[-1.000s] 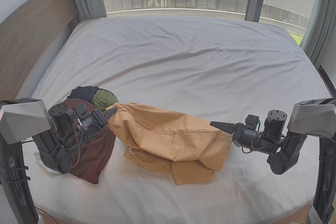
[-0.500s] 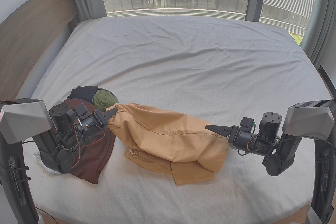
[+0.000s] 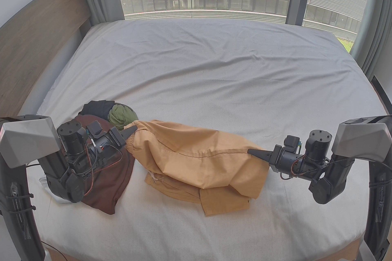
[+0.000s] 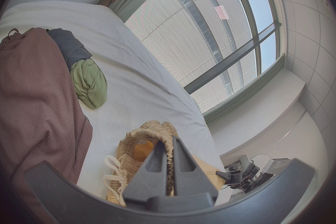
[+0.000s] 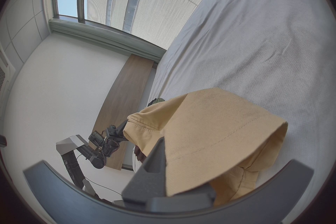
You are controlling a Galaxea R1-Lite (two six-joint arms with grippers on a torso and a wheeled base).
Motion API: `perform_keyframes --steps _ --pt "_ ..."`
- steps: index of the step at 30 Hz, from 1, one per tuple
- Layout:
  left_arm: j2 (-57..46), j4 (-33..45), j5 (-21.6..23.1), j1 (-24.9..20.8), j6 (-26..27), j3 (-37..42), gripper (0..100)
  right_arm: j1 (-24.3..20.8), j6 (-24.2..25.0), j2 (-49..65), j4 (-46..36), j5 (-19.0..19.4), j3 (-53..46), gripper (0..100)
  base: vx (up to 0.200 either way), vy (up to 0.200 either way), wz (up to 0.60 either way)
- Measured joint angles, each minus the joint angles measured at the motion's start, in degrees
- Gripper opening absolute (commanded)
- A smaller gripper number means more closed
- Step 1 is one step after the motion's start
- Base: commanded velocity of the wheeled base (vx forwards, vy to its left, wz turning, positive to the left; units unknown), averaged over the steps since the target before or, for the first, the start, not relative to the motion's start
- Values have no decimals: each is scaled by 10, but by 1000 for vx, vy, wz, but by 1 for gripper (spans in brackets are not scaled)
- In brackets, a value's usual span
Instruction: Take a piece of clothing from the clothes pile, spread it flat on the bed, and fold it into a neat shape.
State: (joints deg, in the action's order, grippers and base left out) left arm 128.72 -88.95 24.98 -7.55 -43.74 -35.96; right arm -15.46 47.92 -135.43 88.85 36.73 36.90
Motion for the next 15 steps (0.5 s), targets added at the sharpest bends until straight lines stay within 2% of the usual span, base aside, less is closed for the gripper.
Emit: perform_keyframes --steps 6,15 --pt "-6 0 0 -2 14 2 0 0 -15 28 0 0 -22 0 0 0 0" --pt "-35 0 0 -6 47 13 0 9 -91 84 -1 -4 -50 0 0 0 0"
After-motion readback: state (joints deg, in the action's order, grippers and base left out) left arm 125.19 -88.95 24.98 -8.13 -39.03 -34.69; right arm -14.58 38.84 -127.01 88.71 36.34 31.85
